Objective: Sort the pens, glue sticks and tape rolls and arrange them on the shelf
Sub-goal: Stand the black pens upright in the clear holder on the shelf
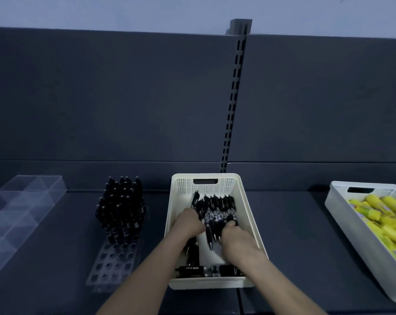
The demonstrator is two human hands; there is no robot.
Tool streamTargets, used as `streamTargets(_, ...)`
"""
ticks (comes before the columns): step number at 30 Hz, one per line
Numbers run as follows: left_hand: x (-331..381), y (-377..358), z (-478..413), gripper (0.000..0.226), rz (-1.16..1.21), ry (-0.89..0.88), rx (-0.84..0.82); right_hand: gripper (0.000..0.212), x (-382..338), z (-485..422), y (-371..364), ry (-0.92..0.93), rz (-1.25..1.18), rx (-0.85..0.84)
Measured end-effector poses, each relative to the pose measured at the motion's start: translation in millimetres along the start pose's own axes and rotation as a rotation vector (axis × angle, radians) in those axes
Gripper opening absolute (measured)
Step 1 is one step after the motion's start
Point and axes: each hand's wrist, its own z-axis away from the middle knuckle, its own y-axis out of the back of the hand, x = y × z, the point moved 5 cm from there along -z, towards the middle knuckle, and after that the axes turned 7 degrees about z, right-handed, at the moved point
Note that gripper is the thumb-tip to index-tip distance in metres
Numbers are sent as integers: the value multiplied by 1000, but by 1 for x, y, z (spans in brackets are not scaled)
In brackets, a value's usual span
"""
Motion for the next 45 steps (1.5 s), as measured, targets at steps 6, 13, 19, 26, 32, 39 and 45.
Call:
streamTargets(6,6,8,0,8,91,-106,100,29,4,-6,23,120,-226,228)
streamTargets(13,16,20,16,7,778,-217,104,10,15,-3,28,201,-1138,81)
streamTargets(19,52,26,59,19,1013,-348,-109,20,24,17,58,277,-1287,180)
streamTargets(26,60,28,95,17,807,-456,-76,31,20,38,72,377,-1269,269)
streamTargets(32,39,40,123,14,881,-426,-61,31,5,52,71,473,-1307,129)
streamTargets(39,-4,66,150,12,908,-406,-12,29,-41,76,59,563,-1398,-3)
streamTargets(45,-54,108,156,19,914,-393,22,17,-102,88,47,603,-1425,27)
